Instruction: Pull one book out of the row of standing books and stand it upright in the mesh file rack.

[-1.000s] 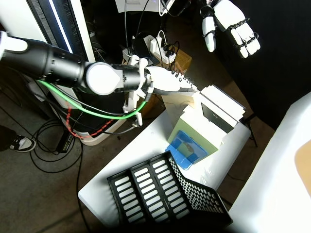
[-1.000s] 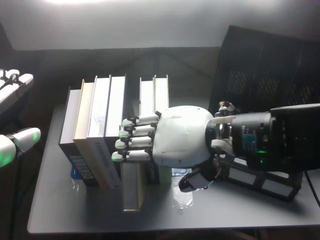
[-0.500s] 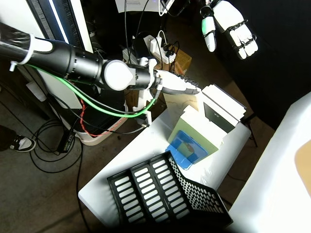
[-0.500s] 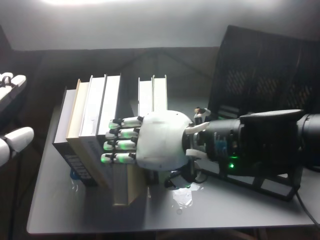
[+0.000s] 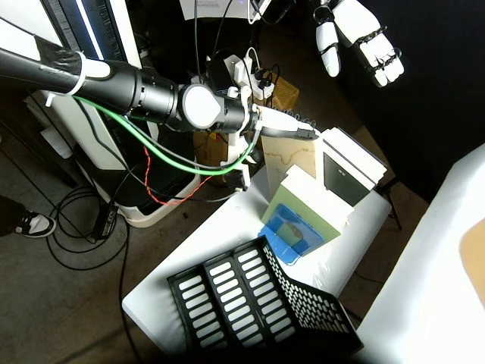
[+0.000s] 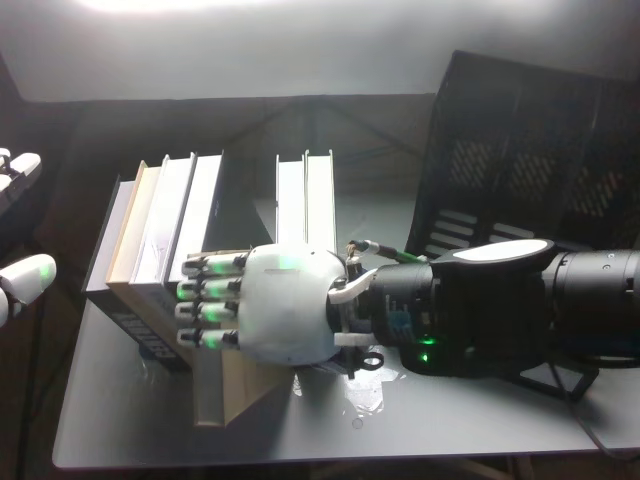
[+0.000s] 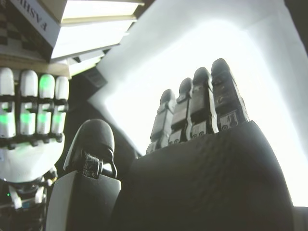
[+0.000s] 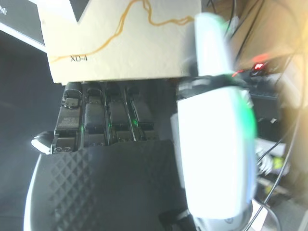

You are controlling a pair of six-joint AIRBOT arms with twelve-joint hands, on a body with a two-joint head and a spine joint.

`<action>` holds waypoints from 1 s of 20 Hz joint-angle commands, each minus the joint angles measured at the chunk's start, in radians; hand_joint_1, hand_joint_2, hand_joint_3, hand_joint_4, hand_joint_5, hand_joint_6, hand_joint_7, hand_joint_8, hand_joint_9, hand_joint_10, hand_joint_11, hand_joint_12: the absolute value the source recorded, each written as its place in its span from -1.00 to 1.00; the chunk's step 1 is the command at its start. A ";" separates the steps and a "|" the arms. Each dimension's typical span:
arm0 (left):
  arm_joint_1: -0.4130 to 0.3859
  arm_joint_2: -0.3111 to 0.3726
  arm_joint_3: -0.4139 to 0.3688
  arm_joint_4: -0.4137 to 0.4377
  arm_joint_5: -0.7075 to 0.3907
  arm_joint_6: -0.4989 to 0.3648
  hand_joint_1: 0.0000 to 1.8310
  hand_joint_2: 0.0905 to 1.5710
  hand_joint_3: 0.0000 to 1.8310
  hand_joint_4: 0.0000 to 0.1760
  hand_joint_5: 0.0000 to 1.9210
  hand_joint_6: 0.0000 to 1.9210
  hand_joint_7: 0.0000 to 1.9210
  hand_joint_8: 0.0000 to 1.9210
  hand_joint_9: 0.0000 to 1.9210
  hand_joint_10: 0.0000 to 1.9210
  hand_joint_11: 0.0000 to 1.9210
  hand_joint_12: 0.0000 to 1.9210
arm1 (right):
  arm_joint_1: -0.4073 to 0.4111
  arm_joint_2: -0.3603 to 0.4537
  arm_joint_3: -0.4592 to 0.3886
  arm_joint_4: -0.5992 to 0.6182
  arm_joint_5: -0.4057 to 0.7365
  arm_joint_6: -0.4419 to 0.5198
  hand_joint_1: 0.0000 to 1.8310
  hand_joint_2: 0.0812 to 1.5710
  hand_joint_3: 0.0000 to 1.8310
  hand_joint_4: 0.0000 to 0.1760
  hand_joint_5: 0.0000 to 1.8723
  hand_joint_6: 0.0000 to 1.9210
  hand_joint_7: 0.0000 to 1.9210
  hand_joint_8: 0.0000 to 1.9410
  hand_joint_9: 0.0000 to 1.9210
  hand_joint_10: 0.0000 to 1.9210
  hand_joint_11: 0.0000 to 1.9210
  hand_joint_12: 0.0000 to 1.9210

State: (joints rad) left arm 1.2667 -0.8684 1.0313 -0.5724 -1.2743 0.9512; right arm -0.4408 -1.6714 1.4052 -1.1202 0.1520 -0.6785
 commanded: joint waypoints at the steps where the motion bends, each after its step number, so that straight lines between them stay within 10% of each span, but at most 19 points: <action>1: 0.001 0.007 0.000 -0.014 -0.135 -0.003 -1.00 0.77 -1.00 -0.45 -0.99 -1.00 -1.00 -1.00 -1.00 -1.00 -1.00 -1.00 | -0.028 -0.013 -0.001 -0.010 -0.020 0.003 0.31 0.27 -0.98 -1.00 -0.62 -0.96 -0.68 -0.97 -0.75 -0.94 -1.00 -0.99; 7: 0.021 0.008 -0.005 -0.028 -0.155 -0.012 -1.00 0.72 -1.00 -0.26 -1.00 -1.00 -1.00 -1.00 -1.00 -1.00 -1.00 -1.00 | -0.030 -0.022 0.004 -0.026 -0.032 0.003 0.32 0.40 -0.94 -1.00 -0.81 -0.98 -0.96 -0.99 -1.00 -1.00 -1.00 -1.00; 9: 0.021 0.008 -0.006 -0.026 -0.155 -0.012 -1.00 0.73 -1.00 -0.32 -1.00 -1.00 -1.00 -1.00 -1.00 -1.00 -1.00 -1.00 | -0.031 -0.024 0.005 -0.028 -0.034 0.003 0.40 0.32 -1.00 -1.00 -0.55 -0.89 -0.71 -0.93 -0.84 -0.92 -1.00 -1.00; 12: 0.023 0.012 -0.012 -0.027 -0.156 -0.012 -1.00 0.73 -1.00 -0.32 -1.00 -1.00 -1.00 -1.00 -1.00 -1.00 -1.00 -1.00 | -0.032 -0.023 -0.020 -0.071 -0.051 0.003 0.30 0.46 -0.95 -1.00 -0.80 -1.00 -0.95 -1.00 -0.99 -1.00 -1.00 -1.00; 20: 0.046 0.012 -0.022 -0.052 -0.170 -0.014 -1.00 0.74 -1.00 -0.11 -1.00 -1.00 -1.00 -1.00 -1.00 -1.00 -1.00 -1.00 | -0.022 0.022 -0.054 -0.068 -0.054 0.004 0.35 0.38 -0.99 -1.00 -0.57 -0.91 -0.72 -0.96 -0.88 -0.95 -1.00 -1.00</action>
State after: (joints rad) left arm 1.3140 -0.8677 1.0073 -0.6106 -1.3190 0.9405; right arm -0.4717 -1.6527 1.3537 -1.1858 0.0696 -0.6704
